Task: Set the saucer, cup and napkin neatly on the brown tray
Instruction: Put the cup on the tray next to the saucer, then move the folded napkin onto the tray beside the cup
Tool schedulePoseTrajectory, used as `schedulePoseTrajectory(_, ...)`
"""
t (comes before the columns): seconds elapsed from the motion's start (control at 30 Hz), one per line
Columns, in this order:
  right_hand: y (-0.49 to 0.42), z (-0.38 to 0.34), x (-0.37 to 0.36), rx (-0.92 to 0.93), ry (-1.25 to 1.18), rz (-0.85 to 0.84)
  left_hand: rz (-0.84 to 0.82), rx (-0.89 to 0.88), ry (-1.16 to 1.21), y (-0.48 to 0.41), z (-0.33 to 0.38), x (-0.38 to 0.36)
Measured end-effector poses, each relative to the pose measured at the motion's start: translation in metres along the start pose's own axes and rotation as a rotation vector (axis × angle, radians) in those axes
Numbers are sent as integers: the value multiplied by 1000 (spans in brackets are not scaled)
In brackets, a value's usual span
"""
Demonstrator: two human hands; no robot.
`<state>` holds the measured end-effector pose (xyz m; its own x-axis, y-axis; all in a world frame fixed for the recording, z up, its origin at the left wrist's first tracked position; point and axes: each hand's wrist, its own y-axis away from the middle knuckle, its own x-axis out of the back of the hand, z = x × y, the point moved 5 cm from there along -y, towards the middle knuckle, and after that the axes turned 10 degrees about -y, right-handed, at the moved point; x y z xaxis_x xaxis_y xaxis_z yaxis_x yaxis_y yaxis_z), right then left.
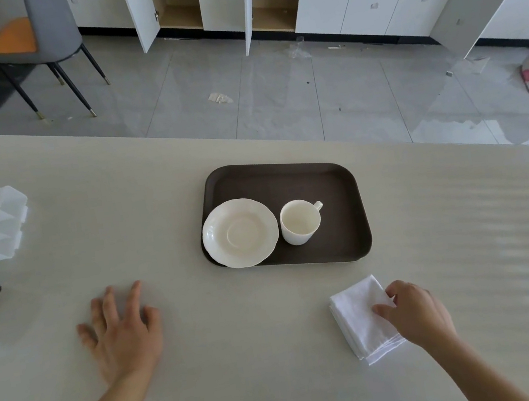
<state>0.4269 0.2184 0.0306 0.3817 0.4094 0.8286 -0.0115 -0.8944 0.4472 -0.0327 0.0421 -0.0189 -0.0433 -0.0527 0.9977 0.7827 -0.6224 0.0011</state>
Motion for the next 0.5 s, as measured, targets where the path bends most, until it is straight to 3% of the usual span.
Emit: schedulePoseTrajectory(0.5,1,-27,24,58,-236,-23,-14,-3,-12,0,-1,0)
